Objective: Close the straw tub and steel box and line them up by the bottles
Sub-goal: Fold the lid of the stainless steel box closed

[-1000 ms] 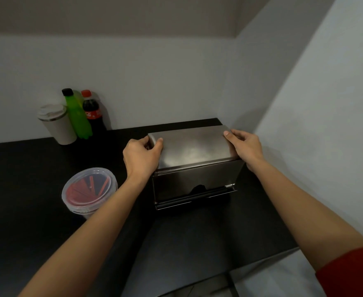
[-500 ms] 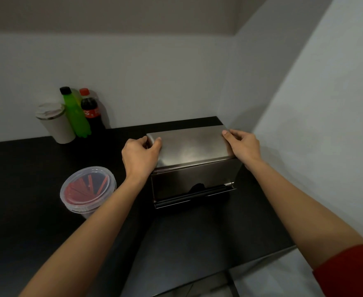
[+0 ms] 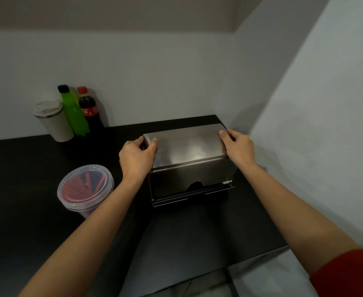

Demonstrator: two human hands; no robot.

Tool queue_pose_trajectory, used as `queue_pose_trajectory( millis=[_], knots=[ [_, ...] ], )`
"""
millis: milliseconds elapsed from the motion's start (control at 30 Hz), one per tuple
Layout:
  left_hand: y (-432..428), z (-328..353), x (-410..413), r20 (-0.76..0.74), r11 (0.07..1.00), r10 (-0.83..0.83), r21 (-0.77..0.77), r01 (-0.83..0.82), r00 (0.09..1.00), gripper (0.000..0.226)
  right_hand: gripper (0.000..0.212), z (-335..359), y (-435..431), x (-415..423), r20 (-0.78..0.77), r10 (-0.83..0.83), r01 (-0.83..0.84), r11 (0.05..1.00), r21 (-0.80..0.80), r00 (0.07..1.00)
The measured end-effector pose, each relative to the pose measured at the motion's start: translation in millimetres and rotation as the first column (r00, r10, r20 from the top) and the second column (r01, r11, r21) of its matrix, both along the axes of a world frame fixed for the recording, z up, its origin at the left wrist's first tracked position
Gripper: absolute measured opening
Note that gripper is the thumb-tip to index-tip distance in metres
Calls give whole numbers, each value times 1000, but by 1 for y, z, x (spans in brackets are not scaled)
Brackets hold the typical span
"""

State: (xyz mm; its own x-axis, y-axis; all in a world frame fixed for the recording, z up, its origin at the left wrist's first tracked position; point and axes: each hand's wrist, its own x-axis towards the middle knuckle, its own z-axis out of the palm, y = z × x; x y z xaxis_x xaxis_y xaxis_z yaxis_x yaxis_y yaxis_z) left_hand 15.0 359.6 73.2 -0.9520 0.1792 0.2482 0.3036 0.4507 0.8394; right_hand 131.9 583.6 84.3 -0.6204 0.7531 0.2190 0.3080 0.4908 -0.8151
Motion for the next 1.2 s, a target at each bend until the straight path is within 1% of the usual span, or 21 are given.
queue_pose_trajectory(
  millis=[133, 333, 467, 700, 800, 900, 1067, 1200],
  knots=[
    [2, 1, 3, 25, 999, -19, 28, 18, 1000, 57, 52, 1, -2, 2, 7, 14, -14, 1000, -1, 1000],
    [-3, 7, 3, 174, 989, -91, 134, 67, 980, 60, 51, 5, -4, 3, 12, 31, -31, 999, 28, 999],
    [-8, 9, 7, 184, 981, -137, 161, 107, 973, 65, 55, 6, -6, 4, 50, 50, -52, 997, 48, 997],
    [-19, 12, 19, 197, 979, -119, 189, 81, 973, 67, 54, 10, -21, 13, 75, 60, -73, 982, 174, 995],
    [-24, 16, 28, 177, 982, -106, 174, 75, 978, 63, 52, 14, -30, 18, 94, 79, -101, 961, 258, 992],
    [-30, 19, 40, 143, 985, -100, 157, 77, 985, 59, 50, 19, -43, 23, 82, 144, -163, 931, 326, 986],
    [-42, 23, 60, 54, 991, -97, 100, 91, 994, 56, 47, 25, -68, 26, 31, 261, -256, 909, 330, 965],
    [-52, 23, 71, -28, 994, -79, 67, 81, 996, 51, 42, 24, -84, 26, 59, 325, -325, 882, 342, 944]
  ],
)
